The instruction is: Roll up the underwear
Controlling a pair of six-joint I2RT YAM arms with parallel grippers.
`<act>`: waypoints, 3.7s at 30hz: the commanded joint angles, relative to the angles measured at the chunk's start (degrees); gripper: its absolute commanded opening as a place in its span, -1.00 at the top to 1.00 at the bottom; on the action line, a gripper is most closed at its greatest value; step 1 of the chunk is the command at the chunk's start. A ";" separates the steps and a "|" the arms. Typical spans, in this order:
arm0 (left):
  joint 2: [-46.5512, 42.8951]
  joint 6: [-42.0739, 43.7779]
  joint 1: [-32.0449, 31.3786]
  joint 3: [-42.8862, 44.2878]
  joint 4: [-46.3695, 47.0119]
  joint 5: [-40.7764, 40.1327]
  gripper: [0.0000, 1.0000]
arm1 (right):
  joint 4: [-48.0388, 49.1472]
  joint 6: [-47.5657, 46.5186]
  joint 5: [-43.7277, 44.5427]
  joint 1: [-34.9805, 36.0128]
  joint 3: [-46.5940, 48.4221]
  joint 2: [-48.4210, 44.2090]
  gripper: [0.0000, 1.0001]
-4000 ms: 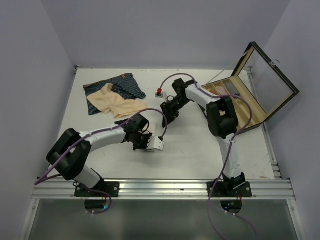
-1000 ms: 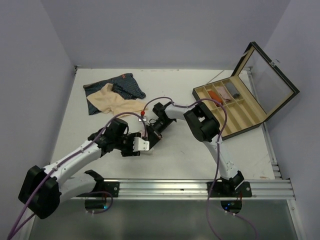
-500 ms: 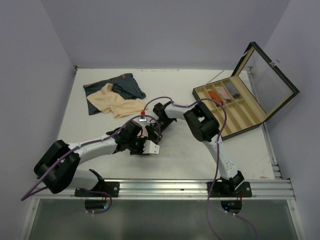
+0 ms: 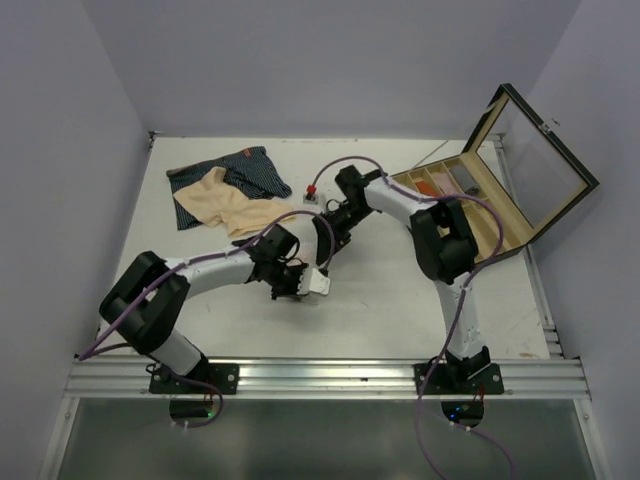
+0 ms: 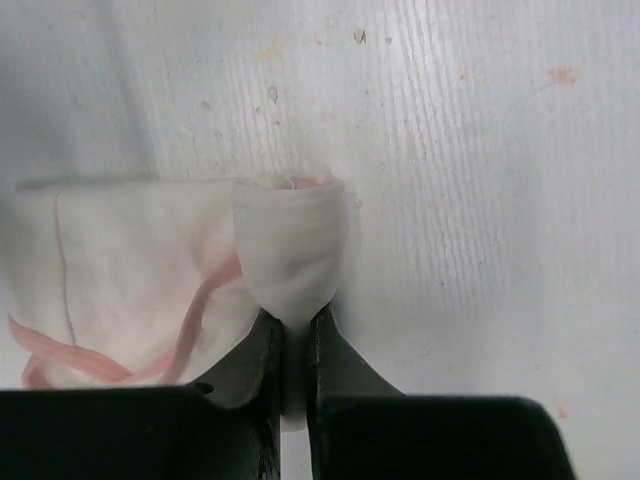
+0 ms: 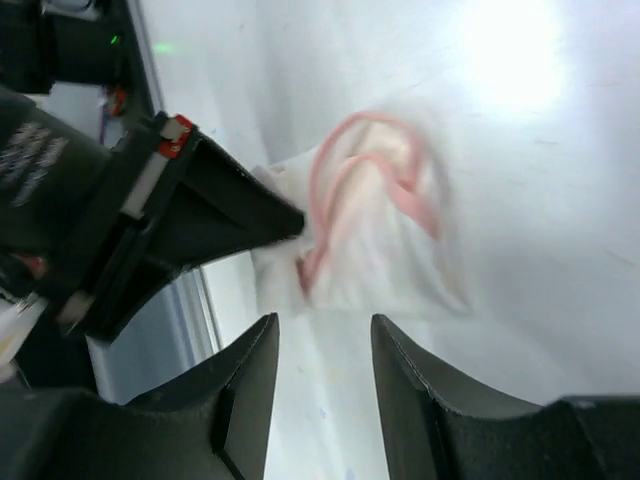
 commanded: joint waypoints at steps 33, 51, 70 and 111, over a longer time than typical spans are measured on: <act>51.06 -1.55 15.84 39.51 -42.96 15.30 0.49 | 28.42 -22.13 28.15 21.71 -26.91 -24.84 -0.19; 40.55 -5.33 17.95 37.67 -40.23 18.11 0.25 | 31.85 -21.69 25.17 22.24 -32.89 -19.47 1.00; -24.06 2.29 32.48 10.21 -19.67 10.22 -0.21 | 1.20 -22.39 -8.14 7.39 -7.33 6.18 1.00; 1.05 -1.02 -4.81 -3.22 -11.83 -3.69 0.68 | -5.24 -15.10 6.08 -3.24 3.85 -2.14 -0.32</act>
